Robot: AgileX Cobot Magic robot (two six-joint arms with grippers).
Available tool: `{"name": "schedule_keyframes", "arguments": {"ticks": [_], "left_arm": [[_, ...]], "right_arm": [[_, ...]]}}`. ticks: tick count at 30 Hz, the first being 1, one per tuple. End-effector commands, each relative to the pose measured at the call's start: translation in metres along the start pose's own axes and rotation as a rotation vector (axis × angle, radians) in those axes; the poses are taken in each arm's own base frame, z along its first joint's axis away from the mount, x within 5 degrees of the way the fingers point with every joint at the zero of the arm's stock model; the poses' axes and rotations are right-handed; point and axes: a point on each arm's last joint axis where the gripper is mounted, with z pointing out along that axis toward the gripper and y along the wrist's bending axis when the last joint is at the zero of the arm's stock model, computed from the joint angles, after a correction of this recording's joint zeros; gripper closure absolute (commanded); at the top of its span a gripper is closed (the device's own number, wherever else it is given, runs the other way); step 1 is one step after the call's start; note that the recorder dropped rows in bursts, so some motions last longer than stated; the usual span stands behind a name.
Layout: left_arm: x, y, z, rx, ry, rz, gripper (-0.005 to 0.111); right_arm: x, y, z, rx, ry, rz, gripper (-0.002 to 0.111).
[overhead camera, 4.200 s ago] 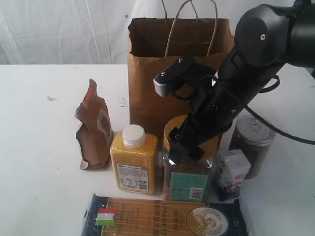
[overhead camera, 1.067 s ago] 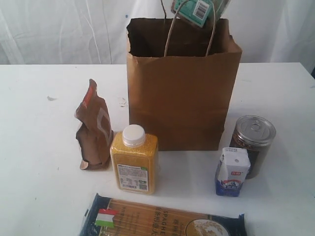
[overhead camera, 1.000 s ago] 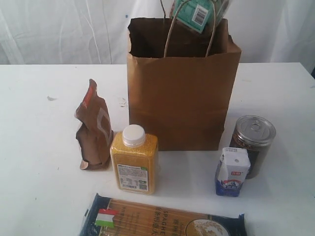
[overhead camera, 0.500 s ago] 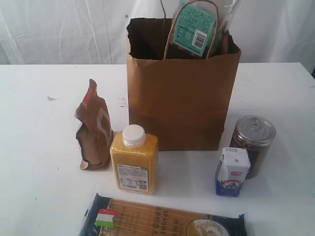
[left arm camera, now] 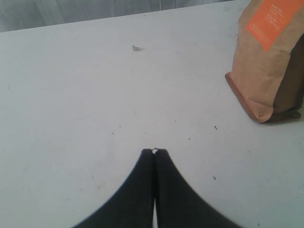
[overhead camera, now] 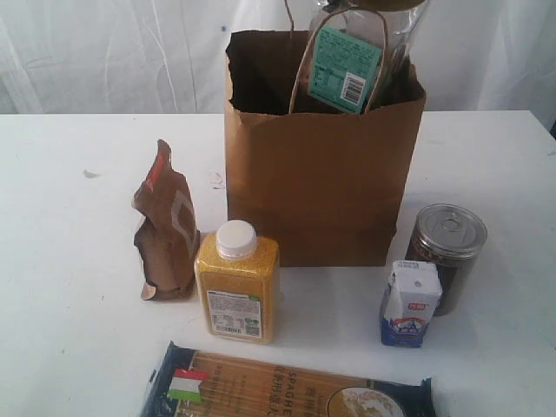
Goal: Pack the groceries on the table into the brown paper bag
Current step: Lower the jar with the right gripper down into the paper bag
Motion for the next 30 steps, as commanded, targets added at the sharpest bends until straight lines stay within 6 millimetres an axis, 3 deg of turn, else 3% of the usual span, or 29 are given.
{"name": "schedule_keyframes", "arguments": {"ticks": [1,12,17,25,30], "left_arm": [[0.0,0.0,0.0,0.006,-0.008,-0.002,0.107],[0.0,0.0,0.0,0.006,-0.008,-0.002,0.107],[0.0,0.0,0.0,0.006,-0.008,-0.002,0.107],[0.0,0.0,0.0,0.006,-0.008,-0.002,0.107],[0.0,0.0,0.0,0.006,-0.008,-0.002,0.107]], "right_arm": [[-0.003,-0.002,-0.004,0.01,-0.043,-0.017,0.108],[0.0,-0.023,-0.004,0.036,-0.031,0.133,0.108],[-0.001,-0.023,-0.004,0.003,-0.047,0.188,0.108],[0.004,-0.014,0.024,-0.087,0.04,0.197,0.108],[0.003,-0.014,0.032,-0.089,0.033,0.2,0.108]]}}
